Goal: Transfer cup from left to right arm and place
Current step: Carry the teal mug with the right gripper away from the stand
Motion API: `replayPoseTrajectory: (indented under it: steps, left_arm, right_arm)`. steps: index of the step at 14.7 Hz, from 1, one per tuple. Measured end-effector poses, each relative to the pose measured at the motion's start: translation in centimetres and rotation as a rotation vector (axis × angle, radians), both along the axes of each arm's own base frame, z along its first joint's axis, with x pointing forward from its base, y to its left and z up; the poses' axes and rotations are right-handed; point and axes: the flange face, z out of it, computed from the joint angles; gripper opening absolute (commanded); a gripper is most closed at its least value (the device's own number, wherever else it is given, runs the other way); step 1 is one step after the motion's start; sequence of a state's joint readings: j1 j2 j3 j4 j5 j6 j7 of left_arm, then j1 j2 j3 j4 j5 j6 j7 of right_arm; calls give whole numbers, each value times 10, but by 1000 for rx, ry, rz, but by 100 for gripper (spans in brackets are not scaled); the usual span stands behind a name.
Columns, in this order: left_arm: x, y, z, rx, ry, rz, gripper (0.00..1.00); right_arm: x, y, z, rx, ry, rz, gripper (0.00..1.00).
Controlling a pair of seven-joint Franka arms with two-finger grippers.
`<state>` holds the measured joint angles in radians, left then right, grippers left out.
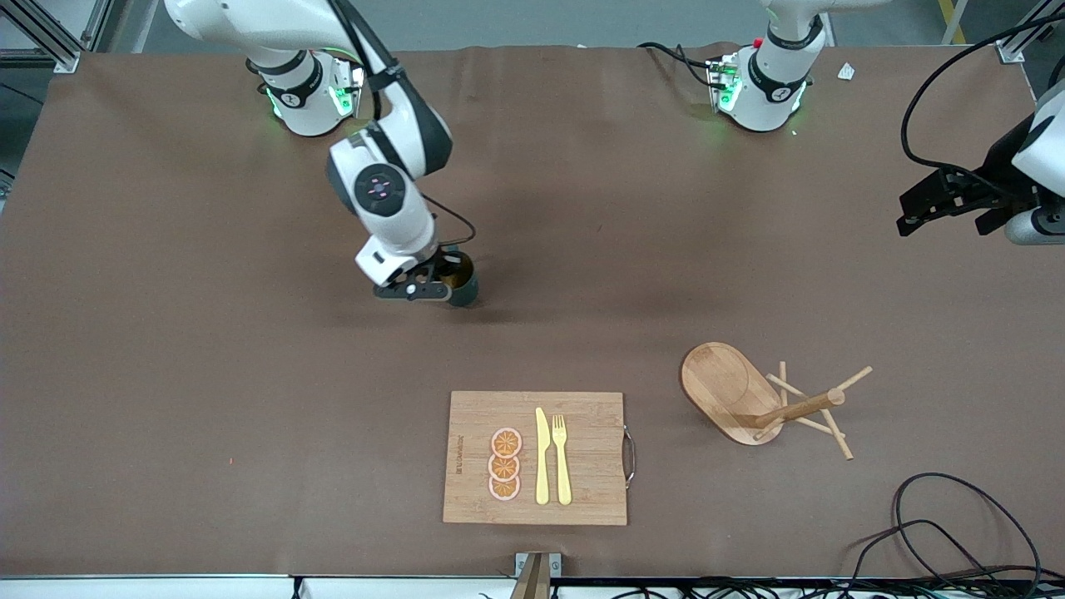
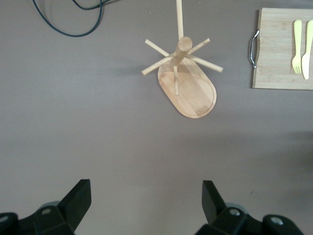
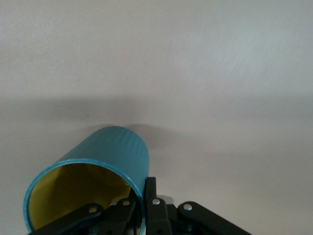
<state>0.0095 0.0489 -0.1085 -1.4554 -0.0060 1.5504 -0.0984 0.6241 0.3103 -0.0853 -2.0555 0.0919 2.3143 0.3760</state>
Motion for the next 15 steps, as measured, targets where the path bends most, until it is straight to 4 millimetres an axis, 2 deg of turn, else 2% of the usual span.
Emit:
replayPoseTrajectory:
  steps: [3, 6, 9, 10, 12, 15]
  left_arm:
    - [1, -1, 1, -1, -10, -1, 100]
    - [1, -1, 1, -2, -12, -1, 100]
    - [1, -1, 1, -2, -13, -2, 100]
    - [1, -1, 1, -2, -13, -2, 100]
    - [1, -1, 1, -2, -13, -2, 100]
    - [1, -1, 1, -2, -13, -2, 100]
  right_arm:
    - [33, -69, 16, 24, -5, 209, 0]
    - [59, -143, 18, 46, -11, 449, 0]
    - [74, -222, 15, 66, -16, 676, 0]
    - [76, -242, 15, 67, -17, 735, 0]
    - [78, -272, 14, 41, -6, 852, 0]
    - [78, -296, 14, -11, 26, 992, 0]
